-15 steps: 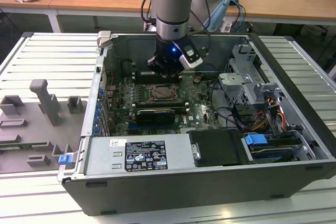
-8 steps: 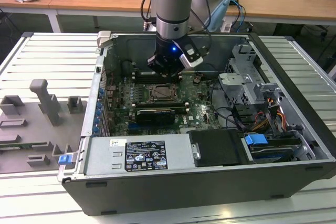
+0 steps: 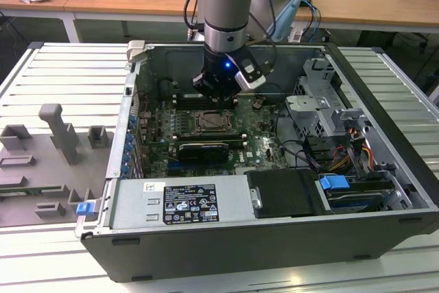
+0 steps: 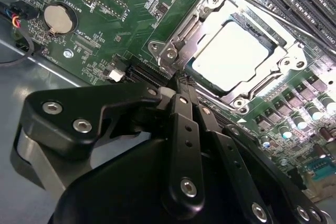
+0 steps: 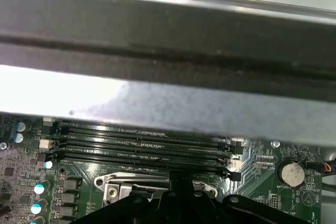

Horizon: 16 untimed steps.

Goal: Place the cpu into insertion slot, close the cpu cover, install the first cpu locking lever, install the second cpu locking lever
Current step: 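Install the first cpu locking lever, then install the second cpu locking lever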

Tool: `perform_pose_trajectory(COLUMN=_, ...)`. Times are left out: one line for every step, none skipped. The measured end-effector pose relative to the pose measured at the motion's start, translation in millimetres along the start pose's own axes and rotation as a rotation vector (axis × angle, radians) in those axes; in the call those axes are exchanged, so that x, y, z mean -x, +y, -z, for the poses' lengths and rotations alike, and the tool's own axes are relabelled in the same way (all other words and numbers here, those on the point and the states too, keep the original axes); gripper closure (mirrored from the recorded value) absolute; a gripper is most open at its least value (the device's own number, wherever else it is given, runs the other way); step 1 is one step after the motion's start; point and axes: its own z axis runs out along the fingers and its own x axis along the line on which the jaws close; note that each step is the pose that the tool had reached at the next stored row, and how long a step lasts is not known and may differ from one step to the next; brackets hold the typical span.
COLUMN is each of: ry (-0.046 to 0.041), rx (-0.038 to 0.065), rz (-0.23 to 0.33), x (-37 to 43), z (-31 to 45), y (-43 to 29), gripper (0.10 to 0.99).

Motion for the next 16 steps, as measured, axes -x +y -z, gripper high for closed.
perform_pose_trajectory(ry=0.0, rx=0.0, rz=0.0, x=0.0, z=0.0, y=-0.2, gripper=0.98)
perform_pose_trajectory(ry=0.0001, rx=0.0, rz=0.0, x=0.0, z=0.0, y=-0.5, gripper=0.98)
perform_pose_trajectory(ry=0.0, rx=0.0, rz=0.0, x=-0.1, z=0.1, y=-0.8, gripper=0.98)
perform_pose_trajectory(ry=0.0001, rx=0.0, rz=0.0, x=-0.1, z=0.1, y=-1.1, gripper=0.98)
perform_pose_trajectory(ry=0.0001, rx=0.0, rz=0.0, x=-0.2, z=0.2, y=-1.5, gripper=0.98)
perform_pose_trajectory(ry=0.0, rx=0.0, rz=0.0, x=-0.2, z=0.2, y=-2.0, gripper=0.98)
perform_pose_trajectory(ry=0.0, rx=0.0, rz=0.0, x=-0.3, z=0.3, y=-2.8, gripper=0.98)
perform_pose_trajectory(ry=0.0, rx=0.0, rz=0.0, x=-0.3, z=0.3, y=-3.1, gripper=0.98)
perform_pose_trajectory(ry=0.0001, rx=0.0, rz=0.0, x=-0.4, z=0.4, y=-3.4, gripper=0.98)
perform_pose_trajectory(ry=0.0, rx=0.0, rz=0.0, x=-0.4, z=0.4, y=-3.7, gripper=0.98)
perform_pose_trajectory(ry=0.0, rx=0.0, rz=0.0, x=-0.4, z=0.4, y=-4.0, gripper=0.98)
perform_pose_trajectory(ry=0.0001, rx=0.0, rz=0.0, x=-0.5, z=0.5, y=-4.6, gripper=0.98)
perform_pose_trajectory(ry=0.0001, rx=0.0, rz=0.0, x=-0.5, z=0.5, y=-5.0, gripper=0.98)
perform_pose_trajectory(ry=0.0001, rx=0.0, rz=0.0, x=-0.6, z=0.6, y=-5.8, gripper=0.98)
perform_pose_trajectory(ry=0.0, rx=0.0, rz=0.0, x=-0.7, z=0.7, y=-6.3, gripper=0.98)
perform_pose_trajectory(ry=0.0, rx=0.0, rz=0.0, x=-0.8, z=0.8, y=-7.5, gripper=0.98)
